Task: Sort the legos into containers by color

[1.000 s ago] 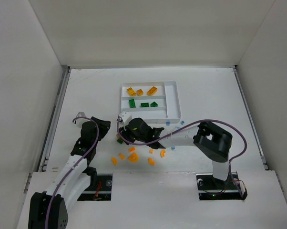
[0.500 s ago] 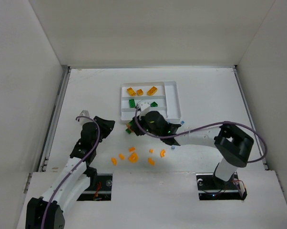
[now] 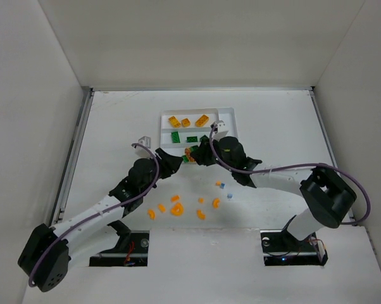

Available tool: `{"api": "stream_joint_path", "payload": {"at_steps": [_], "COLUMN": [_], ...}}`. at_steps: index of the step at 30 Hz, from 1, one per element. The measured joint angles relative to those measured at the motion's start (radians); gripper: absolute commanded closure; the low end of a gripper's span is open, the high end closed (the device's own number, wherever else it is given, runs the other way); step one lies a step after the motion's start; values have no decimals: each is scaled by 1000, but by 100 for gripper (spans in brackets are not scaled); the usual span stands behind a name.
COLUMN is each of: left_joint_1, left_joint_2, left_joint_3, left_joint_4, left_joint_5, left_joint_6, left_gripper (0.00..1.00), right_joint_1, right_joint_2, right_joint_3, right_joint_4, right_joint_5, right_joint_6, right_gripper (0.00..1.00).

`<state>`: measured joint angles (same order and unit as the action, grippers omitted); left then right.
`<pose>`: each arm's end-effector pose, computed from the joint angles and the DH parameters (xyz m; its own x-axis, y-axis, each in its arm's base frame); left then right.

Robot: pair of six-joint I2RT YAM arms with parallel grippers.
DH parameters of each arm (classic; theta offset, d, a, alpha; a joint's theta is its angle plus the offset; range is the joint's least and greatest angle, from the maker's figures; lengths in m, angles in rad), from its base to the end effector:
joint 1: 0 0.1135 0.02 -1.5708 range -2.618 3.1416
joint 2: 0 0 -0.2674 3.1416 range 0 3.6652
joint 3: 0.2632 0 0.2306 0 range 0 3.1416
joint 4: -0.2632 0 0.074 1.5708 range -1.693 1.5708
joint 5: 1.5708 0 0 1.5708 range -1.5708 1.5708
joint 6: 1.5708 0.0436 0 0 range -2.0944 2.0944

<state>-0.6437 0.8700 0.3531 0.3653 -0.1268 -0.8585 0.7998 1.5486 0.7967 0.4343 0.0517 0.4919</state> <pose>0.1526 -0.1076 0.2423 -0.4539 -0.5981 -0.6605 0.2323 0.6362 -0.7357 0.2311 0.2346 0.2359 -0.5139 0.1479 -0.8450 -0.4984 0.7502 0.4345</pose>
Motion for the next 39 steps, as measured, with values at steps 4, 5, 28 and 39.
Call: {"api": "stream_joint_path", "payload": {"at_steps": [4, 5, 28, 39], "left_joint_1": [-56, -59, -66, -20], "left_joint_2": [97, 120, 329, 309], "left_joint_3": [43, 54, 86, 75], "left_joint_4": [53, 63, 207, 223], "left_joint_5": [-45, -54, -117, -109], "left_joint_6": [40, 48, 53, 47], "left_gripper": [63, 63, 92, 94], "right_joint_1": [-28, -34, -63, -175], "right_joint_2": [-19, -25, -53, -88], "right_joint_3": [-17, -22, -58, -139], "right_joint_4": [10, 18, 97, 199], "right_joint_5": [-28, -34, -114, -187], "right_joint_6": [32, 38, 119, 222], "right_gripper": [72, 72, 72, 72]}}
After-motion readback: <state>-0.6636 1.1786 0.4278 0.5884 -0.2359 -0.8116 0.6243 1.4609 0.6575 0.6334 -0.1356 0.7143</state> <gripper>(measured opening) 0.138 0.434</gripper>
